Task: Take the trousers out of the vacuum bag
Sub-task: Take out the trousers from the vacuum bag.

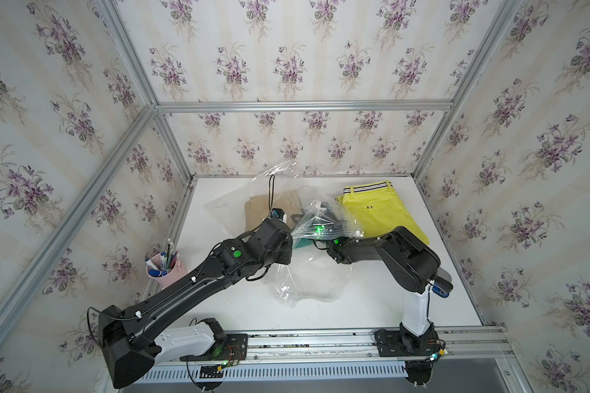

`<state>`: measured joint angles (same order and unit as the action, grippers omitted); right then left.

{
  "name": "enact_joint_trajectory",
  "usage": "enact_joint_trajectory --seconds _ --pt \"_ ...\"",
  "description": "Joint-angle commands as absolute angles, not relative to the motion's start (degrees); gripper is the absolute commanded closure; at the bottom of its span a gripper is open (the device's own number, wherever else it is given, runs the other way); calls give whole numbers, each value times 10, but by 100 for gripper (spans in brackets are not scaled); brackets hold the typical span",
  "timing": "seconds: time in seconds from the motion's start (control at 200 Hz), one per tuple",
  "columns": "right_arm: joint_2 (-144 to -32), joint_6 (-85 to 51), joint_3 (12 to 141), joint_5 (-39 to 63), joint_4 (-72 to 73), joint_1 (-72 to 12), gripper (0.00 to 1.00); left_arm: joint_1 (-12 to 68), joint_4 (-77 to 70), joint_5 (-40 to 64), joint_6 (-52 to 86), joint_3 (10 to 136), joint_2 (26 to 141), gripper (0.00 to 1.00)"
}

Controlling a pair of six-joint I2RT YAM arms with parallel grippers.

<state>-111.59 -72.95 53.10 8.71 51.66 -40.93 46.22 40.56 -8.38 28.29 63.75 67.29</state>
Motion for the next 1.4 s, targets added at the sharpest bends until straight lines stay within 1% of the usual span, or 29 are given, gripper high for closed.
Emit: enact_joint_trajectory --seconds 0.0,0.095,0.225,0.35,0.41,0.554,0.774,1.009,1.139,1.169,1.264,1.399 --pt "-1091 -717 510 68 485 -412 98 461 402 -83 280 638 673 100" --pt "-1086 -719 493 47 456 -413 87 460 402 -81 282 638 671 100" --pt "-1088 -719 488 29 420 -413 76 461 410 -83 282 642 665 100" --pt "-1094 -721 480 30 418 -414 55 460 414 -85 281 639 660 100" --pt "-1099 -720 479 38 427 -414 48 461 415 -84 282 638 660 100" --pt "-1112 -716 483 41 433 -419 40 461 411 -79 283 637 664 100" --pt "-1143 -730 501 40 439 -424 35 461 406 -70 284 639 670 100" --pt "-1186 -738 526 27 491 -426 36 460 402 -60 288 633 671 100" --pt "-1213 -750 538 11 528 -427 39 461 397 -51 292 625 668 100" --pt "-1218 -752 541 6 535 -427 43 460 396 -51 293 622 666 100" --pt "-1228 -753 556 -3 542 -427 59 460 394 -47 293 618 664 99" --pt "-1232 -752 582 2 541 -428 77 460 397 -52 293 618 664 99"
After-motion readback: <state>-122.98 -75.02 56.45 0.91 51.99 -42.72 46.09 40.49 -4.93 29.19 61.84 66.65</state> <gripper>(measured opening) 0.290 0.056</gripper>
